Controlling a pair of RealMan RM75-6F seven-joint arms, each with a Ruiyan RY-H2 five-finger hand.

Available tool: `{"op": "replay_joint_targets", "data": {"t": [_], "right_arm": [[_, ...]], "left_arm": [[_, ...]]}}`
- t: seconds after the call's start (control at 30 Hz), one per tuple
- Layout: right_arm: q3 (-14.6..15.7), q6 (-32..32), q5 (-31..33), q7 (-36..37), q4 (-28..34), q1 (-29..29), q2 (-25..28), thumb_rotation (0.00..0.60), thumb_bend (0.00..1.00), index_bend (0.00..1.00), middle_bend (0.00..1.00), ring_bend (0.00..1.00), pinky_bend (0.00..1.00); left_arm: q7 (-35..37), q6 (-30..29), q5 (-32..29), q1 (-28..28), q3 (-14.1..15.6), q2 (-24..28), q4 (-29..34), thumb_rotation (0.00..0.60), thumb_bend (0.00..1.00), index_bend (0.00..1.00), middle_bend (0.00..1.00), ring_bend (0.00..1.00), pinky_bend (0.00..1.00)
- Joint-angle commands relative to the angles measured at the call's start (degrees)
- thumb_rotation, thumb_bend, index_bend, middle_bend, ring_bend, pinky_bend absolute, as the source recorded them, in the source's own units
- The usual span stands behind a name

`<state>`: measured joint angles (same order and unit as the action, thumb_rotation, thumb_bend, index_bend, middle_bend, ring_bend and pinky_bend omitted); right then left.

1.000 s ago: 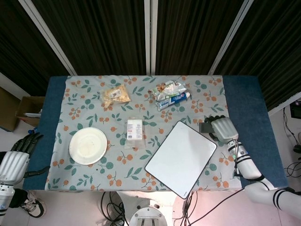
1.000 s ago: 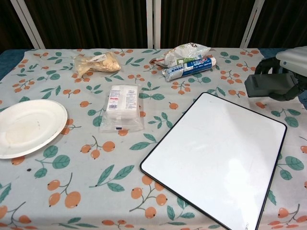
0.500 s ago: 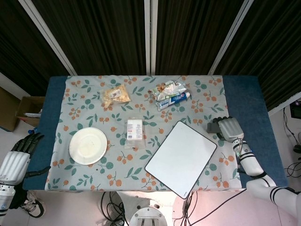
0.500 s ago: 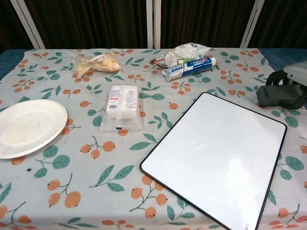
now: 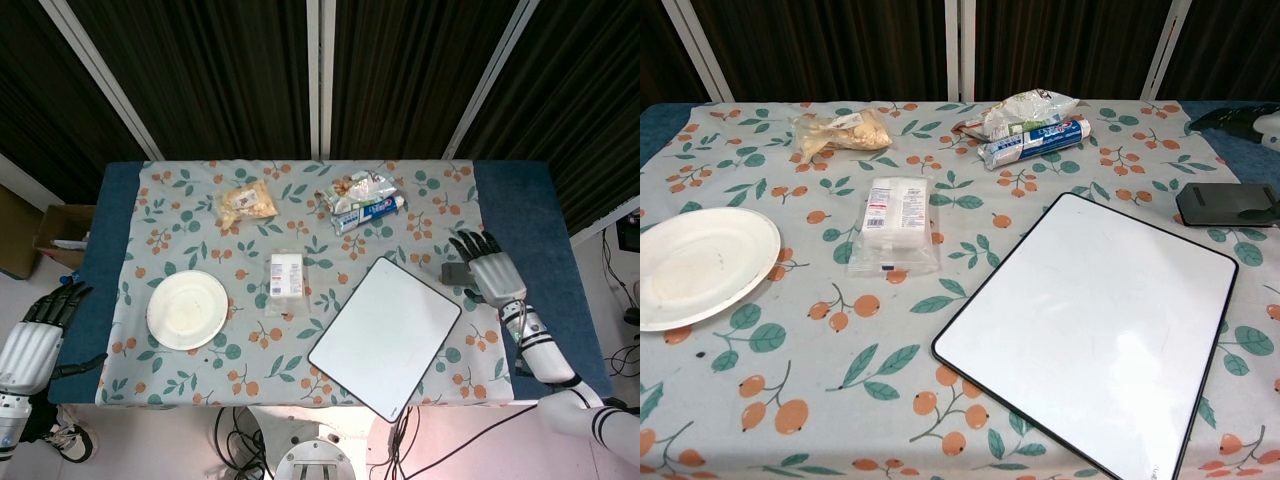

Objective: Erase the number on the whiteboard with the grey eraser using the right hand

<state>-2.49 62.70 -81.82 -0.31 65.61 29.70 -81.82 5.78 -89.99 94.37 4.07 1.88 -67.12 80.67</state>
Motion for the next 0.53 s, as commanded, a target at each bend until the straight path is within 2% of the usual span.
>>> {"op": "replay_joint_targets", "data": {"t": [0.03, 0.1, 0.23, 0.37, 0.53], "right_arm": [[1.47, 13.92, -5.1, 0.08, 6.68, -7.02, 5.62, 0.6, 0.11, 0.0, 0.0, 0.0, 0.0], [2.56, 18.9, -5.75, -0.47, 9.13, -10.76, 8.06, 0.6, 0.11, 0.0, 0.0, 0.0, 0.0], [4.24, 22.98, -3.32, 4.99, 10.85, -17.15, 11.73, 0.6, 0.11, 0.0, 0.0, 0.0, 0.0], [4.63, 25.49, -1.01, 8.59, 7.89, -21.98, 11.09, 0.6, 0.11, 0.0, 0.0, 0.0, 0.0], [4.12, 24.99, -0.09, 11.51, 2.85, -23.86, 8.08, 0.6, 0.11, 0.0, 0.0, 0.0, 0.0]], "left_arm": [[-0.08, -0.28, 0.13, -0.04, -0.11, 0.1, 0.1, 0.465, 0.06, 0.1, 0.09, 0.08, 0.18], [-0.1, -0.52, 0.25, -0.07, -0.15, 0.11, 0.09, 0.465, 0.06, 0.1, 0.09, 0.08, 0.18], [-0.17, -0.55, 0.5, -0.09, -0.01, 0.17, 0.19, 0.464, 0.06, 0.1, 0.09, 0.08, 0.18], [-0.57, -0.76, 0.56, -0.2, -0.01, 0.43, 0.63, 0.468, 0.06, 0.1, 0.09, 0.08, 0.18], [-1.04, -0.9, 0.83, -0.11, -0.09, 0.55, 1.25, 0.464, 0.06, 0.1, 0.09, 0.08, 0.18]]}}
